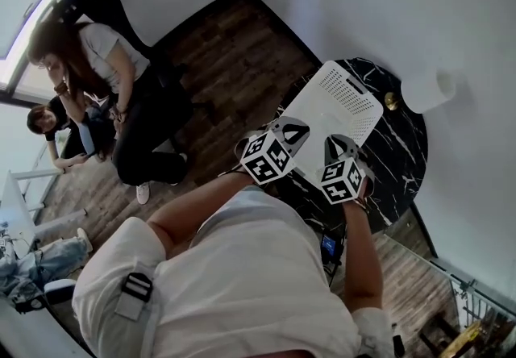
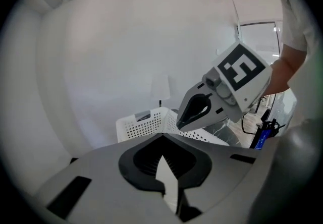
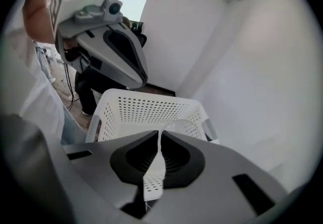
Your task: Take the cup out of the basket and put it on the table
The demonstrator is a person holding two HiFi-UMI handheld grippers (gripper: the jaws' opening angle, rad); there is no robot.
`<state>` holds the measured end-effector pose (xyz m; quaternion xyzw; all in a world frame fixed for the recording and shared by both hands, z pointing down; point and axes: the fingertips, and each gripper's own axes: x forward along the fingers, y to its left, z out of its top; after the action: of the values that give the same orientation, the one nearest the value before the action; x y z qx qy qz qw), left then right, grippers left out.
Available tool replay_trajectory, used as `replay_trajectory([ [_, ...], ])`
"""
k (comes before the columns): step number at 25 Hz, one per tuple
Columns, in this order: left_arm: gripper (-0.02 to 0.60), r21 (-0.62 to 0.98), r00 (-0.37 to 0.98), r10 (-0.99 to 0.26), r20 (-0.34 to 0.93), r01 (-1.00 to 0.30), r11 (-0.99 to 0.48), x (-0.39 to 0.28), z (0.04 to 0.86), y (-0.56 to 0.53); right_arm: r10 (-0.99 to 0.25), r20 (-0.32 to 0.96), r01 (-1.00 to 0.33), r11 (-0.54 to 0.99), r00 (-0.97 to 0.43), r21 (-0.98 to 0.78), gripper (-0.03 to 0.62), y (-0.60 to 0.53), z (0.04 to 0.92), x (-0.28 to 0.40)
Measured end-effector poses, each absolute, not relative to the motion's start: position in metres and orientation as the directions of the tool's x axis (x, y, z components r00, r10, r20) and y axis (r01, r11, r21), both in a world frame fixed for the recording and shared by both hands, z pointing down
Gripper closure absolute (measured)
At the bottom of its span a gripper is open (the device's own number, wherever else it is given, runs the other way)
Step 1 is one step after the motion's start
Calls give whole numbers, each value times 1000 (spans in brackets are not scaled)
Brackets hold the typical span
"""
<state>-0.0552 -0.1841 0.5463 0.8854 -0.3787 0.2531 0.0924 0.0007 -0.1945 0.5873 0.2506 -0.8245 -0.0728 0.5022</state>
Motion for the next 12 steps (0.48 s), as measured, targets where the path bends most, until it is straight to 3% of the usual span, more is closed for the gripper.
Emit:
replay_trajectory([
  [12, 575, -40, 648, -570, 505, -642, -765, -4, 532, -177, -598, 722, -427, 787, -348, 446, 571, -168, 544, 36],
])
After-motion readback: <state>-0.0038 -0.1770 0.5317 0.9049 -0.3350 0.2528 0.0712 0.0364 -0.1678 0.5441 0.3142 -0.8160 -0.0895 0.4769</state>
